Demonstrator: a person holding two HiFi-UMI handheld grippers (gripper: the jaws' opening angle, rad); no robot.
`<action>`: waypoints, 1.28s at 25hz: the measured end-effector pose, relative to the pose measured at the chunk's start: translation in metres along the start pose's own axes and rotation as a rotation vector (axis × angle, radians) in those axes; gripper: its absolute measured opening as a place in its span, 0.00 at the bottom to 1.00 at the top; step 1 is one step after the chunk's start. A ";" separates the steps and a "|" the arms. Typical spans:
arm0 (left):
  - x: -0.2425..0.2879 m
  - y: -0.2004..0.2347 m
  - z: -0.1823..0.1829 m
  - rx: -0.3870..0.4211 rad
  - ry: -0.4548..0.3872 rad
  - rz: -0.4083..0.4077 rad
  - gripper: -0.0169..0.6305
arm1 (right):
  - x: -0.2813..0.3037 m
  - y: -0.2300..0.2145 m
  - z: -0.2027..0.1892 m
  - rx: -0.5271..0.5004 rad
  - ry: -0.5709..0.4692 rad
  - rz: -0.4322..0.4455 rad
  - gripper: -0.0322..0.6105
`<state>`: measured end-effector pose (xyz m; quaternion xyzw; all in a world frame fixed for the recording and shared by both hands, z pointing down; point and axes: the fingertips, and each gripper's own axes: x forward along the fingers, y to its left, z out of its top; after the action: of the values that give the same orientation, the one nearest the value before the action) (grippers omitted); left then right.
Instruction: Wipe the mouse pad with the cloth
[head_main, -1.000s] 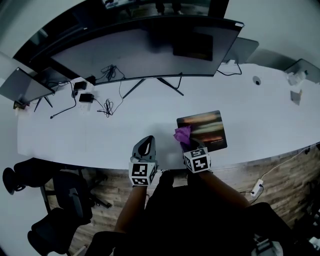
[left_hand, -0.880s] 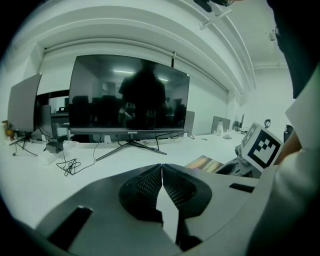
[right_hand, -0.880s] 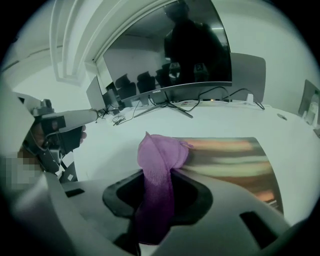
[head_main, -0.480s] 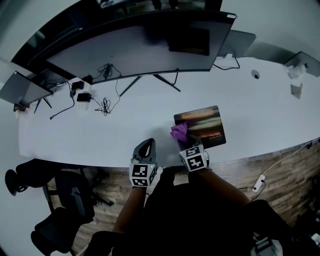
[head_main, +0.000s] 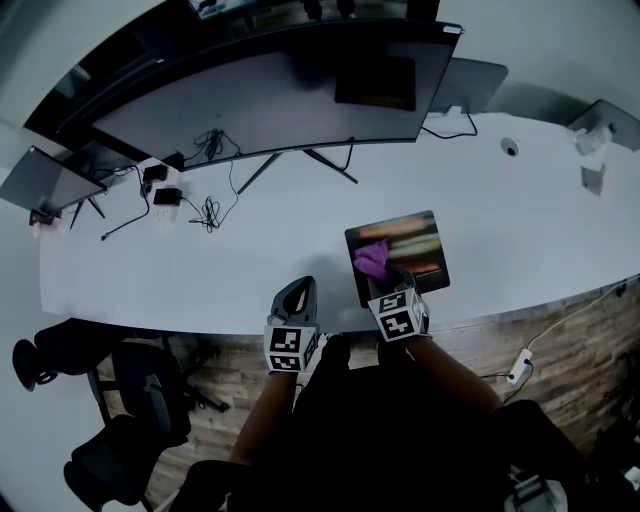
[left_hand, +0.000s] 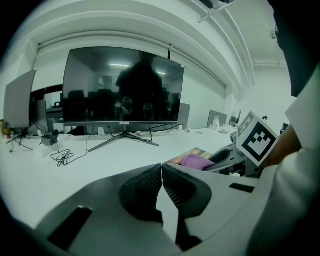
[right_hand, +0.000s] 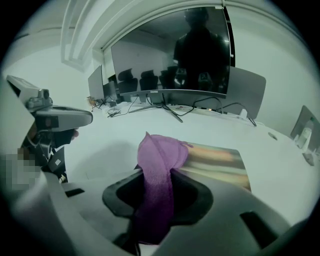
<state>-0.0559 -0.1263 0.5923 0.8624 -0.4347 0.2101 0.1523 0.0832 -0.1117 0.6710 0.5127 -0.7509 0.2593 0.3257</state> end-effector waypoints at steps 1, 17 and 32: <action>0.001 -0.002 0.000 -0.001 0.002 -0.003 0.06 | -0.001 -0.003 -0.001 0.002 0.003 -0.005 0.26; 0.020 -0.033 0.012 0.024 -0.006 -0.065 0.06 | -0.023 -0.087 -0.029 0.046 0.025 -0.159 0.27; 0.029 -0.044 0.017 0.003 -0.026 -0.073 0.06 | -0.038 -0.141 -0.050 0.157 0.028 -0.182 0.27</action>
<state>-0.0005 -0.1287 0.5884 0.8806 -0.4044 0.1938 0.1532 0.2366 -0.1008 0.6824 0.5991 -0.6740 0.2935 0.3173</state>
